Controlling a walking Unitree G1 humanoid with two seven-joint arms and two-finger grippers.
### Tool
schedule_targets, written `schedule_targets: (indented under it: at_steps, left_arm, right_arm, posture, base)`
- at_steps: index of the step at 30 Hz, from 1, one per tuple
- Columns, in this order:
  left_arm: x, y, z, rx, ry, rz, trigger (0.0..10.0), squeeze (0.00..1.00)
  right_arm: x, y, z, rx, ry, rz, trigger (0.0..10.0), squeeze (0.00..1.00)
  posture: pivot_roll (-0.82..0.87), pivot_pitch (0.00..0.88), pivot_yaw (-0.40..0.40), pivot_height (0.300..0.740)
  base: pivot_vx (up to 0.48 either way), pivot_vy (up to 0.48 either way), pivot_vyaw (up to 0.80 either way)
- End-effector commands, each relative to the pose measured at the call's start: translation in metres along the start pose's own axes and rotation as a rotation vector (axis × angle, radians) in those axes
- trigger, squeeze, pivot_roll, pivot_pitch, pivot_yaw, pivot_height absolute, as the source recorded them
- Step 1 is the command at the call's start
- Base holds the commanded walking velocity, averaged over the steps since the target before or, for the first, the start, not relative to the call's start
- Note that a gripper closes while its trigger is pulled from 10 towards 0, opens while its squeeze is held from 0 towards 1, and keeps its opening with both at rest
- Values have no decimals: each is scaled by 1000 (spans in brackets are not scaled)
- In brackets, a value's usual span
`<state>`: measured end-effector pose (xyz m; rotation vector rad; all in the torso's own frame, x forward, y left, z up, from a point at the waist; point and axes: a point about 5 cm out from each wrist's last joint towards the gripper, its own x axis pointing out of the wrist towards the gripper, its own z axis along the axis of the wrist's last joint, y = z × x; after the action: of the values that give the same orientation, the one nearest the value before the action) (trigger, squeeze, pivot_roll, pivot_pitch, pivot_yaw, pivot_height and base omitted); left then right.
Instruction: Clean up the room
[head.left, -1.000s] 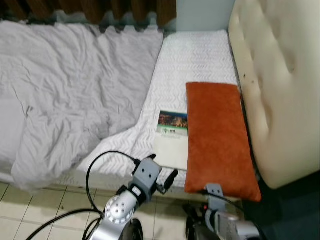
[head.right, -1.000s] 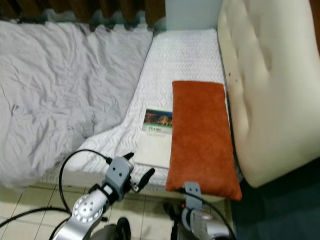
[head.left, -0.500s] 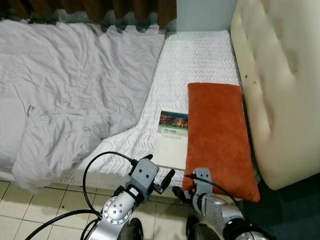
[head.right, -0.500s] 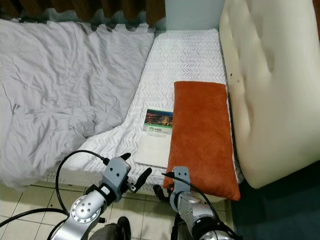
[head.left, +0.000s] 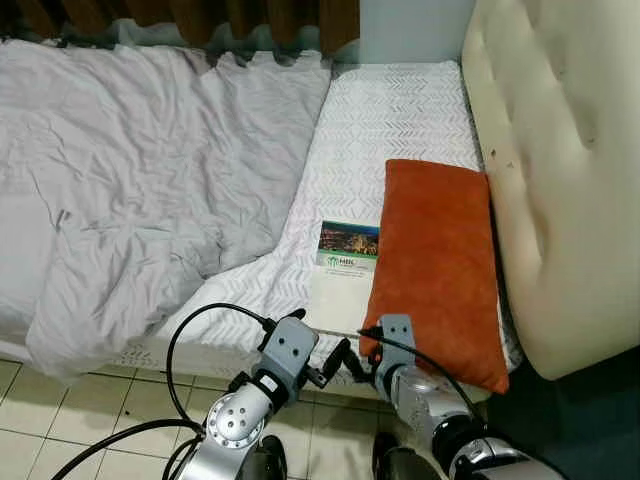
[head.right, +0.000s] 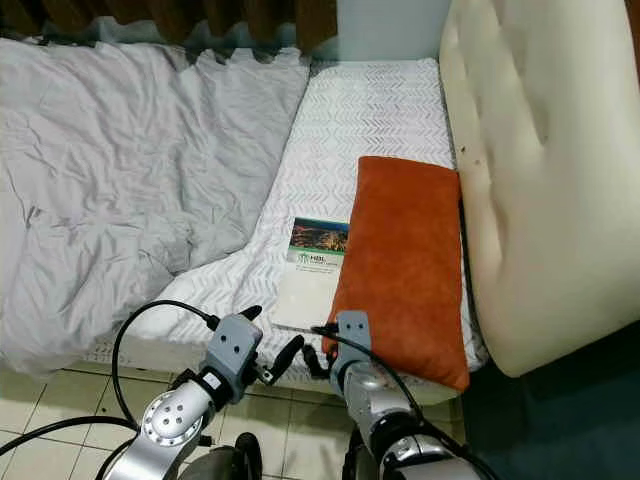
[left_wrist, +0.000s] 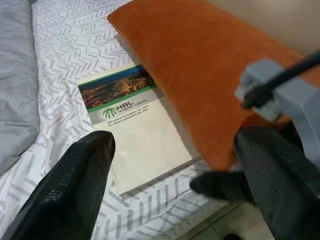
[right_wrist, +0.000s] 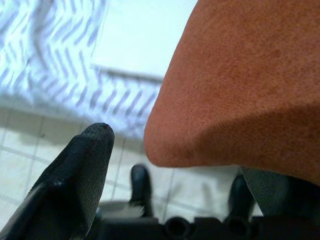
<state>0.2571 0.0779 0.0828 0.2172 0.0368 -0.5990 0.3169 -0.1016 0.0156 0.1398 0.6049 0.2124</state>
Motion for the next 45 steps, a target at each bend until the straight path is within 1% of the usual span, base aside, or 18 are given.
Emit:
schedule_targets:
  at_steps: [1, 4, 7, 14, 16, 18, 21, 24, 28, 32, 35, 40, 45]
  left_arm:
    - [-3, -5, -2, 5, 11, -11, 10000, 0]
    - [-3, -6, -2, 4, 12, -12, 10000, 0]
    - [-3, -7, -2, 2, 15, -13, 10000, 0]
    - [-4, -7, -3, 3, 18, -14, 10000, 0]
    - [-3, -7, -3, 4, 18, -14, 10000, 0]
    - [-3, -6, -2, 6, 17, -12, 10000, 0]
    - [-3, -5, -2, 7, 17, -12, 10000, 0]
    - [-3, -6, -2, 7, 18, -17, 10000, 0]
    - [-2, -6, -2, 6, 18, -19, 10000, 0]
    - [-1, -6, -2, 9, 17, -22, 10000, 0]
    - [-1, -5, -2, 11, 17, -22, 10000, 0]
    - [-1, -2, -1, 18, 18, -25, 10000, 0]
    - [0, -3, -1, 21, 19, -29, 10000, 0]
  right_arm:
    - [0, -8, 14, -76, -63, -49, 10000, 0]
    - [0, -12, 20, -145, -80, -71, 10000, 0]
    - [-1, -15, 20, -185, -79, -84, 10000, 0]
    - [-2, -22, 15, -238, -66, -117, 10000, 0]
    - [-2, -23, 16, -238, -74, -127, 10000, 0]
    - [-3, -26, 24, -219, -132, -173, 10000, 0]
    - [-4, -30, 33, -200, -177, -215, 10000, 0]
    - [-4, -29, 38, -178, -196, -218, 10000, 0]
    - [-4, -29, 39, -159, -200, -217, 10000, 0]
    - [-4, -28, 32, -169, -184, -212, 10000, 0]
    - [-4, -28, 32, -182, -187, -216, 10000, 0]
    - [-6, -35, 42, -220, -226, -291, 10000, 0]
    - [-5, -33, 45, -217, -238, -282, 10000, 0]
  posture:
    - [29, 296, 15, 740]
    - [29, 297, 15, 740]
    - [29, 298, 15, 740]
    - [31, 302, 16, 740]
    - [31, 302, 16, 740]
    - [32, 307, 21, 740]
    - [30, 309, 24, 740]
    - [28, 309, 24, 740]
    - [25, 308, 25, 740]
    - [24, 308, 26, 740]
    - [26, 313, 30, 740]
    - [31, 316, 39, 740]
    - [27, 304, 39, 740]
  base:
    - [0, 0, 0]
    - [0, 0, 0]
    - [0, 0, 0]
    - [0, 0, 0]
    - [0, 0, 0]
    - [0, 0, 0]
    - [0, 0, 0]
    - [0, 0, 0]
    - [0, 0, 0]
    - [0, 0, 0]
    - [0, 0, 0]
    - [0, 0, 0]
    - [0, 0, 0]
